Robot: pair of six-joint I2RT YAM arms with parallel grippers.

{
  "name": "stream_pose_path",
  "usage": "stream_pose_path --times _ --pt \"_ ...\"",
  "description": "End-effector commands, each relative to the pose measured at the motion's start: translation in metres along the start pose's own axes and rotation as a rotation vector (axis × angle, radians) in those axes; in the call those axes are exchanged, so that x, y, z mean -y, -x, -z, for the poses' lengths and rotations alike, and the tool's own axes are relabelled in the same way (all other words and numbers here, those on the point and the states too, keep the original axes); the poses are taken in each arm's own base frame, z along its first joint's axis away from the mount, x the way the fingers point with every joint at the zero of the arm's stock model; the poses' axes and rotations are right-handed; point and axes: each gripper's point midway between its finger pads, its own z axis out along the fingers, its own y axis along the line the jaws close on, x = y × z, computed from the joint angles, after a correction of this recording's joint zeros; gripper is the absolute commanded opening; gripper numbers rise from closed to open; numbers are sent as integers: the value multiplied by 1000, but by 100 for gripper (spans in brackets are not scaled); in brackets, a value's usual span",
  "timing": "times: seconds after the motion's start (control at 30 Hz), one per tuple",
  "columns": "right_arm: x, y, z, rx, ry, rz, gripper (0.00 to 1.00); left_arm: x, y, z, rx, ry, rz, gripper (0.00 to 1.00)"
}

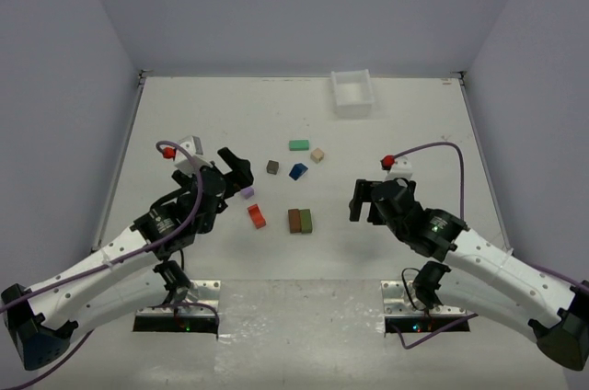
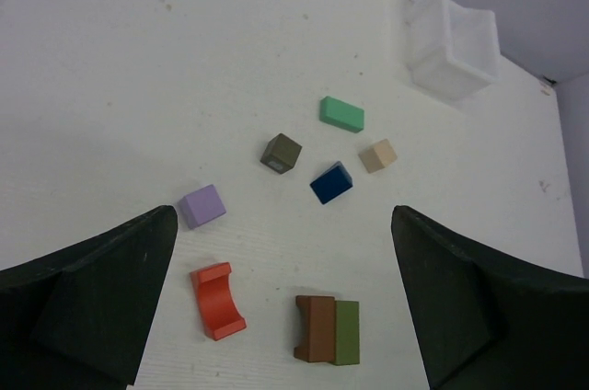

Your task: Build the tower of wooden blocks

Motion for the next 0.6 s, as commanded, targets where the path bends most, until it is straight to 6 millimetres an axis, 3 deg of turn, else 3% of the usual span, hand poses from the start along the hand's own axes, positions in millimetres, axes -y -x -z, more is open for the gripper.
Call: stream_pose_path --times 0.0,0.57 --pt "7 0 -2 13 -29 31 99 -9 -2 0 -1 48 10 100" --pt "3 -8 -14 -49 -40 146 99 -6 -18 -8 -55 56 -49 100"
